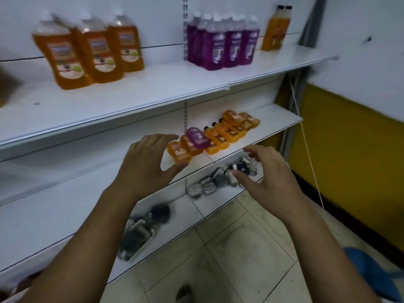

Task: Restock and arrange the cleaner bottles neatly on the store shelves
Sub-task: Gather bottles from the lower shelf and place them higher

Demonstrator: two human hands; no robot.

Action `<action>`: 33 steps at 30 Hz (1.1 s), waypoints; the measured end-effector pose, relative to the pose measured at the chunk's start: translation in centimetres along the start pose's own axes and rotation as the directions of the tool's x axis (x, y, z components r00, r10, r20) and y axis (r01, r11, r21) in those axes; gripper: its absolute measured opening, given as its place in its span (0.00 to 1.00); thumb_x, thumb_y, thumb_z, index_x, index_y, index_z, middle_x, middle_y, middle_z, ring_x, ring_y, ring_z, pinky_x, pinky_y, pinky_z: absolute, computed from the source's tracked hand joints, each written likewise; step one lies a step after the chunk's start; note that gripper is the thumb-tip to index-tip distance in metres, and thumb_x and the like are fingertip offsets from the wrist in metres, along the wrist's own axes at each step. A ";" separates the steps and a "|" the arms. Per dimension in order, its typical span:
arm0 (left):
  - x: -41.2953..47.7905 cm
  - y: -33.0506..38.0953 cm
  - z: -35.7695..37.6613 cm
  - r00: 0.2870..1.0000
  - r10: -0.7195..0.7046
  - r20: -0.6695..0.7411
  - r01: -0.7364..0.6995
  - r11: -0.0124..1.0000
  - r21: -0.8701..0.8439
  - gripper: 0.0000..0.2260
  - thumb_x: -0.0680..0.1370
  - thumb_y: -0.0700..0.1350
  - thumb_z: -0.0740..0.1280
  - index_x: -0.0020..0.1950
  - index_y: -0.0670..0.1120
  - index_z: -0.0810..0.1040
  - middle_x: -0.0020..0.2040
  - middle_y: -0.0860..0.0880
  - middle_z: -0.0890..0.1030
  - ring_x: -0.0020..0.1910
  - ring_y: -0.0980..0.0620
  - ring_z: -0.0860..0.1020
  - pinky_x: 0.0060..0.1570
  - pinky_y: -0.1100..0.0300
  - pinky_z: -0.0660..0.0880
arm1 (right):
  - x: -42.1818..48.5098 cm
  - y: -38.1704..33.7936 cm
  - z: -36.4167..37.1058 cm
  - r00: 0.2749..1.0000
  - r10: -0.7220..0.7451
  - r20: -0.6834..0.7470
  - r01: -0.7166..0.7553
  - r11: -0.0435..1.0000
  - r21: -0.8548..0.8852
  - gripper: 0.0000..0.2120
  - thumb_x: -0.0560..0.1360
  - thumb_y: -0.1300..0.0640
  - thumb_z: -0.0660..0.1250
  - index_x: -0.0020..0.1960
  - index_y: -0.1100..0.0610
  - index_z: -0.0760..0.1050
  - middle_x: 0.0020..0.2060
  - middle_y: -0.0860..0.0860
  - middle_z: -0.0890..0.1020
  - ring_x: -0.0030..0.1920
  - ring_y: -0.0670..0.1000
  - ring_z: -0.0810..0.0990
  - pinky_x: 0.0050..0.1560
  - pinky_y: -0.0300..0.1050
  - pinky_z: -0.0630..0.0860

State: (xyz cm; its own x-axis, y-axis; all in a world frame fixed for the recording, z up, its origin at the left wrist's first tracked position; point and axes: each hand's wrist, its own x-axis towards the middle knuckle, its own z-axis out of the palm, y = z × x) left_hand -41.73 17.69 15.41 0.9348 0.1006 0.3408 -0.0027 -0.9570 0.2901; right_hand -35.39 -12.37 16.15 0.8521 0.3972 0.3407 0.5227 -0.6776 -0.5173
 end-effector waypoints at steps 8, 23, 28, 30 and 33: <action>9.3 1.2 8.9 0.992 -0.022 0.122 0.026 0.999 -0.039 0.36 0.74 0.76 0.54 0.75 0.57 0.69 0.71 0.52 0.77 0.69 0.48 0.75 0.68 0.44 0.72 | 7.2 8.7 0.8 0.998 0.058 0.023 -0.058 0.998 -0.002 0.27 0.74 0.36 0.69 0.70 0.43 0.70 0.61 0.44 0.76 0.62 0.48 0.76 0.62 0.60 0.78; 17.4 -5.6 21.1 0.849 -0.425 0.314 0.468 0.881 -0.074 0.31 0.76 0.70 0.67 0.75 0.57 0.71 0.68 0.50 0.79 0.62 0.47 0.79 0.59 0.51 0.78 | 24.2 17.2 11.6 0.950 0.010 0.311 -0.078 0.975 0.208 0.25 0.77 0.41 0.73 0.70 0.44 0.70 0.62 0.43 0.74 0.57 0.45 0.76 0.52 0.47 0.77; 17.9 -6.7 26.3 0.617 -0.657 0.433 0.781 0.578 -0.236 0.29 0.78 0.58 0.73 0.74 0.49 0.70 0.67 0.44 0.78 0.59 0.51 0.77 0.56 0.60 0.72 | 27.7 22.2 18.4 0.877 0.023 0.480 -0.178 0.944 0.279 0.29 0.72 0.33 0.73 0.67 0.42 0.70 0.60 0.44 0.77 0.55 0.48 0.79 0.49 0.47 0.78; 18.6 -7.9 27.9 0.520 -0.727 0.448 0.854 0.447 -0.266 0.32 0.78 0.56 0.74 0.76 0.45 0.66 0.69 0.43 0.78 0.62 0.47 0.78 0.55 0.58 0.73 | 28.9 22.9 20.9 0.839 0.036 0.544 -0.238 0.922 0.306 0.30 0.72 0.33 0.74 0.68 0.43 0.69 0.63 0.44 0.77 0.59 0.49 0.78 0.52 0.46 0.76; 19.9 -9.9 30.3 0.409 -0.800 0.440 0.905 0.293 -0.308 0.35 0.78 0.58 0.74 0.78 0.43 0.64 0.71 0.41 0.76 0.63 0.43 0.79 0.55 0.55 0.74 | 31.0 22.9 25.2 0.830 0.021 0.558 -0.277 0.883 0.379 0.35 0.73 0.37 0.76 0.75 0.44 0.66 0.66 0.43 0.78 0.64 0.48 0.79 0.60 0.51 0.79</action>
State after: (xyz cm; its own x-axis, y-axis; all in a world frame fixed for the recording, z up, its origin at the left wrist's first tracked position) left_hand -12.37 20.96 -7.80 0.5408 0.6867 -0.4858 0.7356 -0.1059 0.6691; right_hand 3.67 0.04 -4.88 0.7320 0.6607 -0.1662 0.2352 -0.4740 -0.8485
